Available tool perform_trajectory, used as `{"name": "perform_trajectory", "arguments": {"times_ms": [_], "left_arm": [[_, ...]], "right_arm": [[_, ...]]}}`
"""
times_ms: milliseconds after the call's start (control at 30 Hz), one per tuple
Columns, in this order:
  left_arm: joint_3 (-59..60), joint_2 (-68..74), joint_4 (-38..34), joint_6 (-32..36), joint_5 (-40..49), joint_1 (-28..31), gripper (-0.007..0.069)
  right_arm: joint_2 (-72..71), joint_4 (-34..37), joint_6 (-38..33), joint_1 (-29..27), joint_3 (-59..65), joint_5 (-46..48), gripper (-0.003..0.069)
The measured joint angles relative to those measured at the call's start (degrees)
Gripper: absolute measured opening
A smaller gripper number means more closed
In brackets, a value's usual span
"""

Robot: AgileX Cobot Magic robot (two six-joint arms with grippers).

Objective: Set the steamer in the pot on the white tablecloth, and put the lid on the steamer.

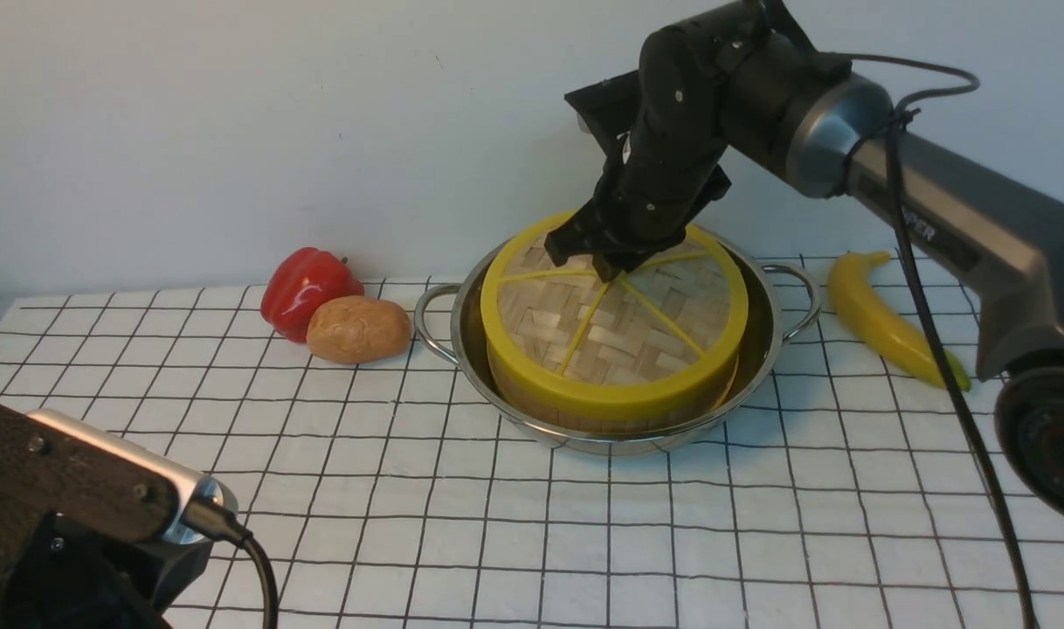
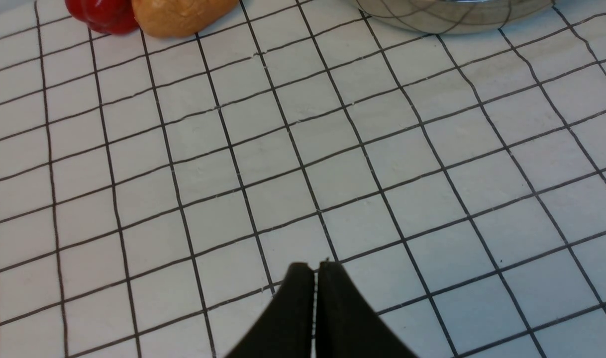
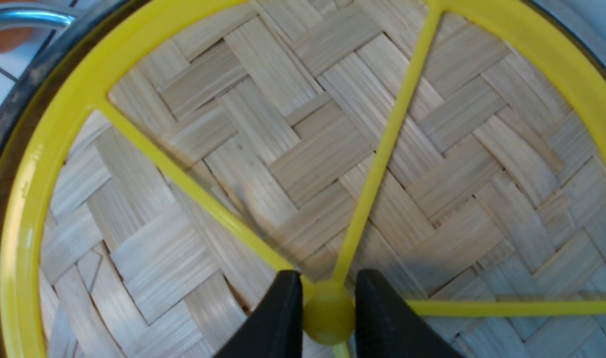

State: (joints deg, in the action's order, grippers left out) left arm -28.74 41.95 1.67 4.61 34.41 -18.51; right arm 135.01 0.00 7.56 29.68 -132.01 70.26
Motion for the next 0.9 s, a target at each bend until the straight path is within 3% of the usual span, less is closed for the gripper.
{"name": "perform_trajectory", "arguments": {"times_ms": [100, 200, 600, 900], "left_arm": [[0.0, 0.0, 0.0, 0.0, 0.0, 0.0, 0.0001], [0.0, 0.0, 0.0, 0.0, 0.0, 0.0, 0.0001], [0.0, 0.0, 0.0, 0.0, 0.0, 0.0, 0.0001], [0.0, 0.0, 0.0, 0.1, 0.0, 0.0, 0.0012]], "right_arm": [[0.1, 0.0, 0.0, 0.0, 0.0, 0.0, 0.0262], [0.2, -0.4, 0.0, 0.0, 0.0, 0.0, 0.0283], [-3.4, 0.0, 0.7, -0.6, 0.0, 0.3, 0.0286], [-20.2, 2.0, 1.0, -1.0, 0.0, 0.4, 0.0281]]}}
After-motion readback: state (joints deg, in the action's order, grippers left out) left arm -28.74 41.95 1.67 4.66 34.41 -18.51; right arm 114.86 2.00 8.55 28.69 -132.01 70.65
